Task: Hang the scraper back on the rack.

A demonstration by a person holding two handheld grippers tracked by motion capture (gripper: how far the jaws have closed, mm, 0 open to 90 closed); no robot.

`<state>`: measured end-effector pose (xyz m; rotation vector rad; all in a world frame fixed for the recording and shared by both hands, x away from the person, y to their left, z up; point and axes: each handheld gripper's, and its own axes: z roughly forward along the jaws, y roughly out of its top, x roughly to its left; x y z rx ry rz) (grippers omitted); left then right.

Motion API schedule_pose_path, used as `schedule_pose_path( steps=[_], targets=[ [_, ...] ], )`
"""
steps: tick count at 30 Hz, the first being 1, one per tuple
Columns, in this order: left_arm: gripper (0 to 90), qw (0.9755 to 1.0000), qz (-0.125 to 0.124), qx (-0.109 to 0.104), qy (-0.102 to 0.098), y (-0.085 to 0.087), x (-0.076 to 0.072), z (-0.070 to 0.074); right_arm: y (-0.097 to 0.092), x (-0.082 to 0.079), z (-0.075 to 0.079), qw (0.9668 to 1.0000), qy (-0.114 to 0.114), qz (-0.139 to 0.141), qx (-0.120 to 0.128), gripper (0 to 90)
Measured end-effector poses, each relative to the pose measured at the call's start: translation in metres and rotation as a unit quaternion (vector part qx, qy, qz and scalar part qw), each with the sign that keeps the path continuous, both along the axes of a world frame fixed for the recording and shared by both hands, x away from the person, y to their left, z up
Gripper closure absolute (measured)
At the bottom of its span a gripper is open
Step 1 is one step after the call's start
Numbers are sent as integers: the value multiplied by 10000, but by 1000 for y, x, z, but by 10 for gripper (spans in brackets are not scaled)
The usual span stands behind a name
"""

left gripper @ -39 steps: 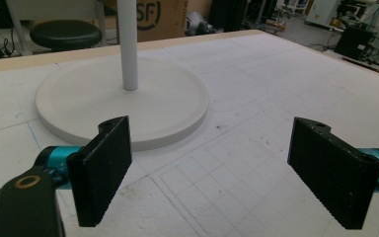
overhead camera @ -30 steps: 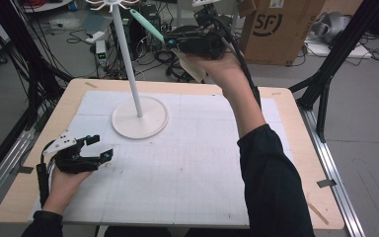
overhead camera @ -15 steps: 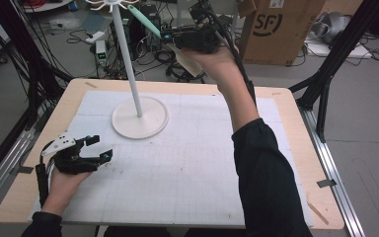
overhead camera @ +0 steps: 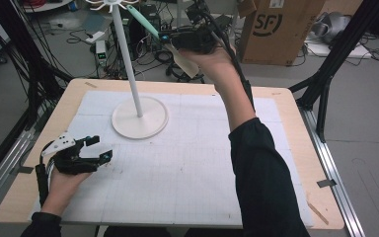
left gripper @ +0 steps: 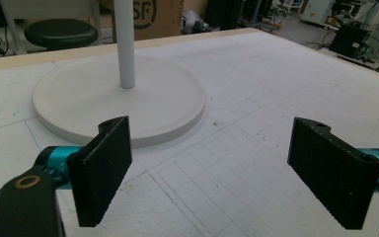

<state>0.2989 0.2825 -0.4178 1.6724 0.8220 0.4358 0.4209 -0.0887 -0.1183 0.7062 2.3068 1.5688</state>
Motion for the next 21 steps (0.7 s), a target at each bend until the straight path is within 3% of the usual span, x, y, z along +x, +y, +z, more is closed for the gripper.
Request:
schedule_pose_path(
  steps=[21],
  targets=[
    [177, 10000, -3, 1, 9, 0, 0, 0, 15, 2, -7, 9998, -20, -81, -163, 802]
  ],
)
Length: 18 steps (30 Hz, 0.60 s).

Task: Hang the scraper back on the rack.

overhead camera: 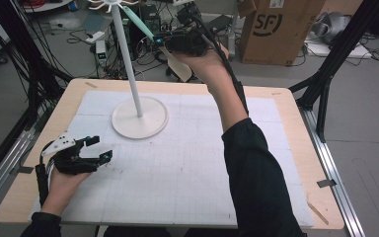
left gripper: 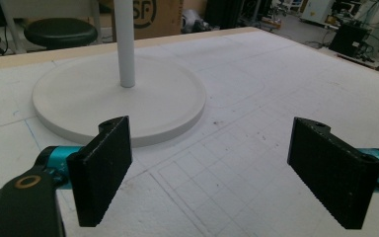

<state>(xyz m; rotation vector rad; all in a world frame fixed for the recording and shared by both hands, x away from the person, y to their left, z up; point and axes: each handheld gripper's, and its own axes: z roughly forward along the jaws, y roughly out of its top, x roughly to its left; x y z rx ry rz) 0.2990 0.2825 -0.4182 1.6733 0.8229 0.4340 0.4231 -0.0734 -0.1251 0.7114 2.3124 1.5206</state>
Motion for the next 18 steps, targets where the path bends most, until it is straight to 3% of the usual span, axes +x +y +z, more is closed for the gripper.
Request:
schedule_pose_path(
  steps=[3, 4, 10, 18],
  targets=[
    [177, 10000, -4, 8, -9, 0, 0, 0, 1, 1, -3, 10000, 27, 22, -33, 756],
    [177, 10000, 6, 2, -11, 0, 0, 0, 1, 1, -4, 10000, 41, 37, -1, 662],
    [176, 10000, 11, 5, 0, 2, 0, 0, -17, -3, -13, 9996, 26, 269, 120, 498],
    [175, 10000, 44, 35, 2, 3, -1, 0, -67, -27, -55, 9980, -4, 606, 165, 365]
  ],
)
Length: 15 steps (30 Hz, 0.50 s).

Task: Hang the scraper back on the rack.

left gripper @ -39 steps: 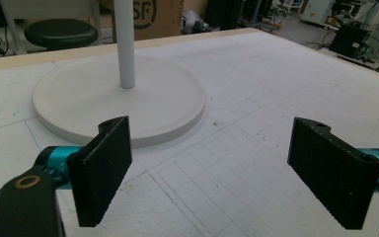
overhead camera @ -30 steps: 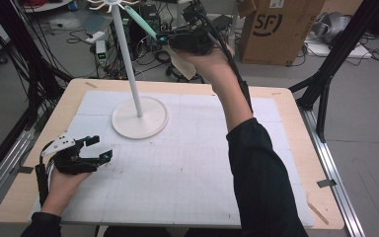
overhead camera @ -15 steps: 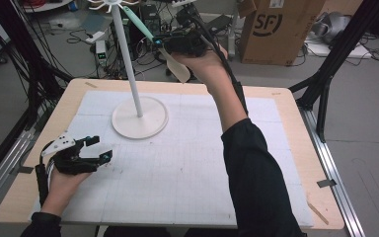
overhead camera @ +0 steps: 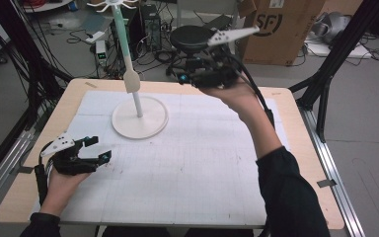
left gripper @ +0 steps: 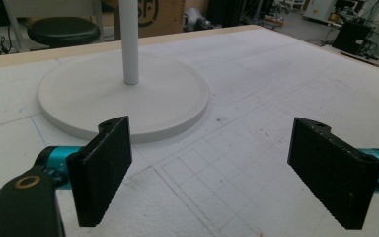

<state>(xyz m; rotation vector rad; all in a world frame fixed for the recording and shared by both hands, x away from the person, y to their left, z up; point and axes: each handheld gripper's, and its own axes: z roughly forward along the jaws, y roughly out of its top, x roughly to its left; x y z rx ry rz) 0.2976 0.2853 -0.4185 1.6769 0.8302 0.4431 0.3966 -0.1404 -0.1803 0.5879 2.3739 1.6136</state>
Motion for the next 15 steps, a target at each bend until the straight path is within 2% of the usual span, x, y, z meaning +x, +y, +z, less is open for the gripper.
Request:
schedule_pose_path(
  steps=[4, 6, 9, 12, 15],
  targets=[
    [175, 10000, 18, 19, 2, 0, 1, 0, -29, -21, -27, 10000, 27, 34, 85, 343],
    [175, 10000, 36, 0, 15, -1, 1, 0, -43, -30, -41, 9996, 209, 92, 145, 346],
    [173, 10000, 44, 6, 7, 0, 0, 0, -62, -43, -62, 9992, 290, 57, 253, 326],
    [173, 10000, 82, -21, -6, 0, 0, 1, -85, -57, -90, 9991, 278, -127, 293, 291],
    [173, 9999, 117, -29, -35, 1, 0, 2, -104, -66, -118, 9978, 458, -298, 365, 272]
  ],
)
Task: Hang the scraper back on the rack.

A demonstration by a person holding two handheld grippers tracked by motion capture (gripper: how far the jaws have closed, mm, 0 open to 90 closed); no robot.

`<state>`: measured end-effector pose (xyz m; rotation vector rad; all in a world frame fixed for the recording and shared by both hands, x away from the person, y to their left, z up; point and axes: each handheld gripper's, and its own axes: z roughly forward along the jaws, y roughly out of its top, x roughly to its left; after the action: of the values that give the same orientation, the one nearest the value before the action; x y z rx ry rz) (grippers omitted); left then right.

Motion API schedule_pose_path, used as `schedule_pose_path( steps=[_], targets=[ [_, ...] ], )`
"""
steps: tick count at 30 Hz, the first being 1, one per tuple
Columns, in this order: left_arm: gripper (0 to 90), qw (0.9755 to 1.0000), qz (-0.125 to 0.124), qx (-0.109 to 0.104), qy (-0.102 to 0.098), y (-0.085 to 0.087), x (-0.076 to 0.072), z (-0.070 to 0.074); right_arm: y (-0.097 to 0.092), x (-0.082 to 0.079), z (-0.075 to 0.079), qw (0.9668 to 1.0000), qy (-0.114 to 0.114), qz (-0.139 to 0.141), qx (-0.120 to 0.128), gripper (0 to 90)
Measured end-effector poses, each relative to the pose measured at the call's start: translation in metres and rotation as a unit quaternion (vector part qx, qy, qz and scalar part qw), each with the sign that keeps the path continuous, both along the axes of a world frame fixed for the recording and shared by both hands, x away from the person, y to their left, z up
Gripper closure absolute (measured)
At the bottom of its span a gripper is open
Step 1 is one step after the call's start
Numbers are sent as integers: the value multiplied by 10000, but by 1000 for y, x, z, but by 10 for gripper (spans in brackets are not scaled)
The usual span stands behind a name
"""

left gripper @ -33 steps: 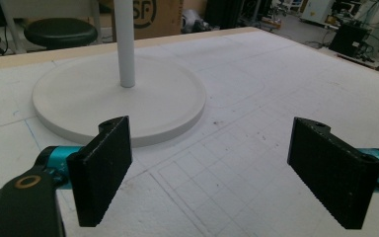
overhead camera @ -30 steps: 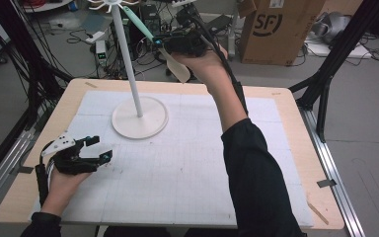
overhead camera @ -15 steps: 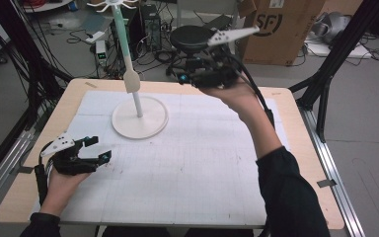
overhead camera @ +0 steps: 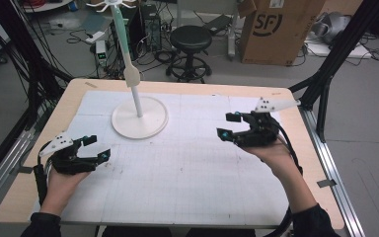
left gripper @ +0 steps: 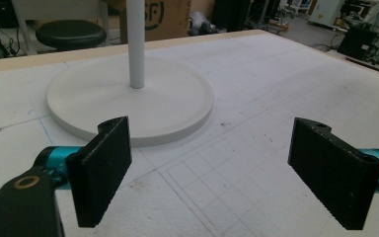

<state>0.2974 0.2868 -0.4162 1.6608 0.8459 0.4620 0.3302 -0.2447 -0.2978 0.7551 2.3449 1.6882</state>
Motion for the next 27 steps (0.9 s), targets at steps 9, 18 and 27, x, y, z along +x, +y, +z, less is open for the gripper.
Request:
schedule_pose_path(
  steps=[9, 18, 27],
  targets=[
    [173, 10000, 84, 2, -13, 1, 0, 1, -39, -14, -64, 9985, 235, -461, 170, 261],
    [172, 9999, 94, 66, -18, -1, 1, -1, -54, -14, -89, 9967, 343, -739, 32, 260],
    [172, 9998, 61, 178, 30, -2, 2, -2, -55, -15, -97, 9960, 377, -812, -51, 260]
  ],
)
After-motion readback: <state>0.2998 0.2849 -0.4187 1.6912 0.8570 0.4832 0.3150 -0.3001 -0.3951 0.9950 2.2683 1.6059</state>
